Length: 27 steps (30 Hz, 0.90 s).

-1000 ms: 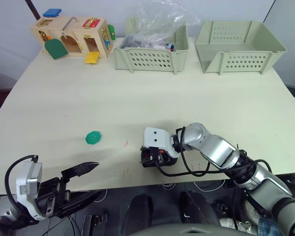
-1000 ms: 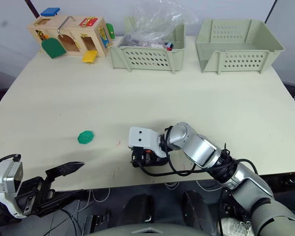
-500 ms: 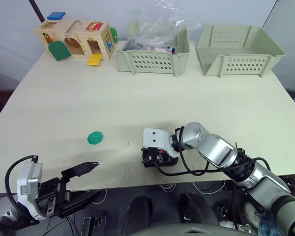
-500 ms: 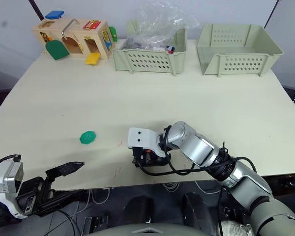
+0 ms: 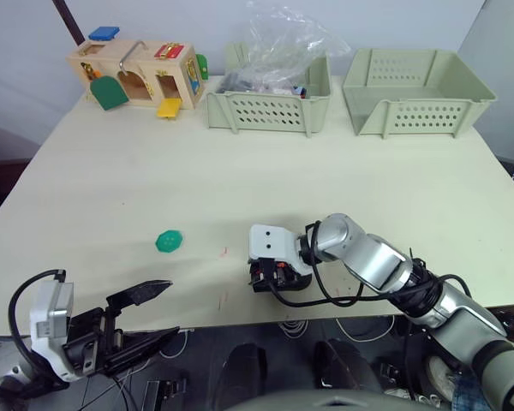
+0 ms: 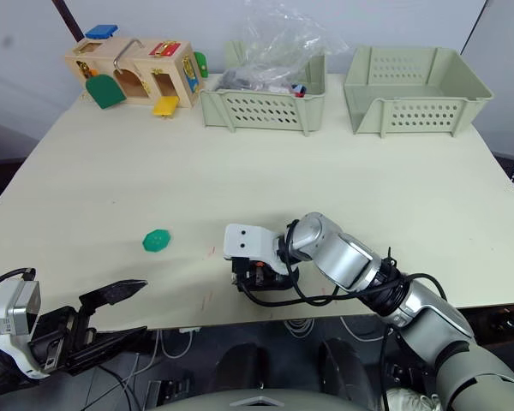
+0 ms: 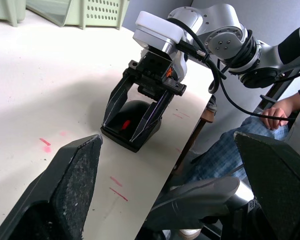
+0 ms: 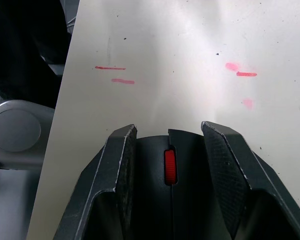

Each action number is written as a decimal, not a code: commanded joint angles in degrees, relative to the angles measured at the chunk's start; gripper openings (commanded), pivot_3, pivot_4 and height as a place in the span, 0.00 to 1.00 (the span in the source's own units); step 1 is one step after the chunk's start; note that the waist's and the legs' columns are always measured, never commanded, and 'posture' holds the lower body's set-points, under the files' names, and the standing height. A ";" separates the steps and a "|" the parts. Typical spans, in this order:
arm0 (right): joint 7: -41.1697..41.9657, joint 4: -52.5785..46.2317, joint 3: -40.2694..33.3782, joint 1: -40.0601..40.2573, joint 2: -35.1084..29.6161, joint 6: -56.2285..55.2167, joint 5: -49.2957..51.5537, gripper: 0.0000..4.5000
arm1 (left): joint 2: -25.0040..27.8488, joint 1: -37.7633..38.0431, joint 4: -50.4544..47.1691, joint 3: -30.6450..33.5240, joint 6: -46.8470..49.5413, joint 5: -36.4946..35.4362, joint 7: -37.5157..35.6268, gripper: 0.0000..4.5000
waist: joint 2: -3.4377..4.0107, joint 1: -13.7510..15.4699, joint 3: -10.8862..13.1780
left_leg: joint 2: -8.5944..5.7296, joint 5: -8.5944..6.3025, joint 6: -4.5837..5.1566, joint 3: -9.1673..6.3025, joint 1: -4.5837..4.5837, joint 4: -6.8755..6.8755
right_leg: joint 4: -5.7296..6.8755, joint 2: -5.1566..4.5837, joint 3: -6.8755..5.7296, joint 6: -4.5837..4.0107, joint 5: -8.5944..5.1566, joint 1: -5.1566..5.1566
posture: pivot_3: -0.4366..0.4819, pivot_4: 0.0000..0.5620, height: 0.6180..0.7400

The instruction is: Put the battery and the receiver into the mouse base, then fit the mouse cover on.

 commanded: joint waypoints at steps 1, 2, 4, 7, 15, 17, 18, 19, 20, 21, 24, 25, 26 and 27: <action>1.51 5.95 4.50 4.57 -3.32 5.31 -1.06 0.47 | -0.14 0.19 -0.67 1.09 -1.21 0.01 -0.35 1.00 | 0.05 -0.01 -0.13 | 0.00 0.00 0.00 -0.03 0.00 0.00 | -0.01 -0.01 0.00 0.00 0.00 0.01 | 0.48 0.27 1.00; 1.50 6.10 4.36 4.56 -3.15 5.35 -1.01 0.47 | -0.13 0.22 -0.62 1.14 -1.25 0.03 -0.42 1.00 | 0.07 -0.01 -0.16 | 0.00 0.00 0.00 -0.04 0.00 -0.01 | -0.03 -0.03 0.00 0.00 0.00 0.01 | 0.48 0.27 1.00; 1.03 7.04 3.85 4.17 -2.35 5.73 -1.03 0.47 | -0.09 0.29 -0.39 1.25 -1.44 0.11 -0.64 1.00 | 0.07 -0.01 -0.18 | -0.01 0.00 0.00 -0.05 0.00 -0.01 | -0.04 -0.05 0.00 0.00 0.00 0.01 | 0.48 0.27 1.00; 0.37 8.84 3.58 3.59 -1.79 5.17 -1.75 0.47 | -0.01 0.22 -0.09 1.20 -1.71 0.16 -0.75 1.00 | 0.07 -0.02 -0.22 | 0.00 0.00 0.00 -0.07 0.00 -0.01 | -0.04 -0.05 0.00 0.01 0.00 0.01 | 0.48 0.27 1.00; 1.13 8.12 4.73 4.90 -3.15 4.89 -2.22 0.47 | -0.04 -0.16 -0.18 0.96 -1.69 0.11 -0.50 1.00 | 0.16 0.01 -0.29 | 0.00 -0.01 0.00 -0.10 0.00 -0.01 | -0.06 -0.12 -0.02 0.01 -0.01 0.02 | 0.48 0.27 1.00; 1.53 7.31 4.58 5.06 -3.28 5.23 -1.79 0.47 | -0.07 -0.02 -0.36 1.03 -1.63 0.05 -0.43 1.00 | 0.16 0.02 -0.29 | -0.02 -0.01 0.00 -0.10 0.00 -0.01 | -0.06 -0.18 -0.02 0.04 -0.03 0.02 | 0.48 0.27 1.00; 1.51 7.20 4.47 5.13 -3.22 5.26 -1.72 0.47 | -0.11 0.08 -0.47 1.07 -1.63 0.02 -0.42 1.00 | 0.16 0.01 -0.29 | -0.03 -0.01 0.00 -0.10 -0.01 -0.01 | -0.07 -0.20 -0.02 0.06 -0.04 0.02 | 0.48 0.27 1.00; 1.49 7.14 4.38 5.19 -3.17 5.30 -1.67 0.47 | -0.14 0.16 -0.54 1.09 -1.63 0.00 -0.41 1.00 | 0.16 0.01 -0.29 | -0.04 -0.01 0.00 -0.09 -0.01 -0.01 | -0.08 -0.22 -0.02 0.07 -0.05 0.02 | 0.48 0.27 1.00; 1.19 7.37 3.94 5.36 -2.84 4.43 -1.71 0.47 | -0.17 0.22 -0.61 1.11 -1.64 -0.01 -0.38 1.00 | 0.16 0.01 -0.29 | -0.06 -0.01 0.00 -0.08 -0.02 -0.02 | -0.10 -0.25 -0.02 0.07 -0.05 0.02 | 0.48 0.27 1.00; 0.49 7.64 2.49 5.59 -1.76 3.57 -1.16 0.47 | -0.19 0.22 -0.64 1.14 -1.66 -0.02 -0.35 1.00 | 0.16 0.02 -0.29 | -0.07 -0.01 0.00 -0.08 -0.03 -0.03 | -0.11 -0.27 -0.02 0.06 -0.04 0.01 | 0.48 0.27 1.00; -1.16 7.59 -1.36 5.80 0.45 -1.25 -0.43 0.47 | -0.19 0.07 -0.52 1.14 -1.69 -0.06 -0.32 1.00 | 0.16 0.01 -0.29 | -0.10 -0.02 0.00 -0.10 -0.06 -0.03 | -0.13 -0.33 -0.06 0.07 -0.04 0.01 | 0.48 0.27 1.00; -1.42 6.95 -2.78 5.90 0.82 -4.43 -0.34 0.47 | -0.21 0.00 -0.45 1.13 -1.72 -0.04 -0.31 1.00 | 0.16 0.00 -0.29 | -0.10 -0.02 0.00 -0.10 -0.08 -0.03 | -0.14 -0.33 -0.06 0.06 -0.04 0.01 | 0.48 0.27 1.00; -1.89 5.97 -4.66 5.99 1.23 -5.76 0.22 0.47 | -0.24 -0.08 -0.44 1.11 -1.71 -0.08 -0.27 1.00 | 0.15 -0.03 -0.28 | -0.10 -0.02 0.00 -0.10 -0.08 -0.03 | -0.14 -0.33 -0.06 0.07 -0.04 0.00 | 0.48 0.27 1.00; -2.32 5.12 -6.39 6.02 1.50 -7.19 0.61 0.47 | -0.25 -0.21 -0.38 1.06 -1.71 -0.07 -0.22 1.00 | 0.09 -0.13 -0.22 | -0.10 -0.02 0.00 -0.11 -0.10 -0.03 | -0.14 -0.33 -0.07 0.08 -0.05 -0.01 | 0.48 0.27 1.00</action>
